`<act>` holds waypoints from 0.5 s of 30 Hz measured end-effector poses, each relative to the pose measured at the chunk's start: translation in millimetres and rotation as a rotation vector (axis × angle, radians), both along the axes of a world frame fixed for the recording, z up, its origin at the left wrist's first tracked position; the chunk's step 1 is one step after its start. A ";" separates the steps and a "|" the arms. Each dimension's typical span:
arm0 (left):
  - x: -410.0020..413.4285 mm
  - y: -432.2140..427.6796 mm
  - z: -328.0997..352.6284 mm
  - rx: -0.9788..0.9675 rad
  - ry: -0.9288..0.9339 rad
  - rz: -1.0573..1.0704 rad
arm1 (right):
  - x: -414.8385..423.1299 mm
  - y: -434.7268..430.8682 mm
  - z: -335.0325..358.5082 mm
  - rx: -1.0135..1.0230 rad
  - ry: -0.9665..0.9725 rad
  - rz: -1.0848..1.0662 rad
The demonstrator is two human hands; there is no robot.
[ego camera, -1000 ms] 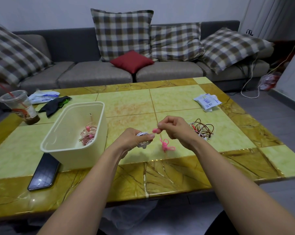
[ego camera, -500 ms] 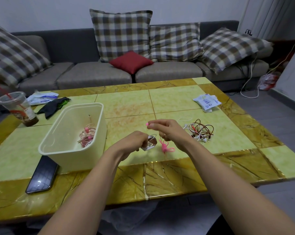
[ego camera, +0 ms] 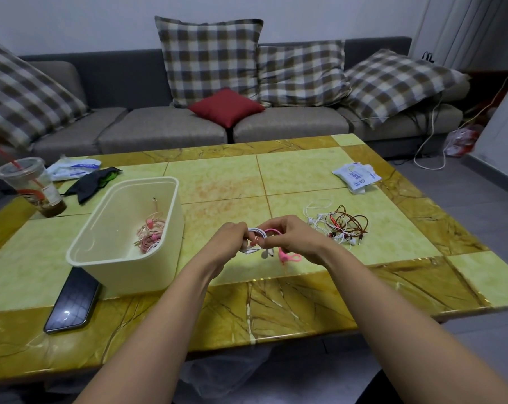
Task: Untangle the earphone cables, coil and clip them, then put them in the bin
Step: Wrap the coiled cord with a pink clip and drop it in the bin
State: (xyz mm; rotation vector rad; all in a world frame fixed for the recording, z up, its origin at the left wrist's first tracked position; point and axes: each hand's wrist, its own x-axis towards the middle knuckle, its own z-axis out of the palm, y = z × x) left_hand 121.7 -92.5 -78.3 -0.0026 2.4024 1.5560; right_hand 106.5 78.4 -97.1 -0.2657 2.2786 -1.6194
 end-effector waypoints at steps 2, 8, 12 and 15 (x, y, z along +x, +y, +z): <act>-0.1 -0.3 -1.3 0.013 -0.013 -0.004 | 0.4 -0.5 -1.2 -0.030 -0.024 -0.007; 2.5 -1.1 -2.8 0.008 0.117 -0.086 | 0.7 -4.3 -3.0 -0.135 -0.107 -0.066; 3.3 -2.3 -5.7 0.008 0.159 -0.104 | 0.1 -7.1 -3.3 -0.196 -0.149 -0.084; 3.0 -2.8 -8.1 0.004 0.158 -0.108 | -0.7 -8.3 -5.4 -0.169 -0.130 -0.123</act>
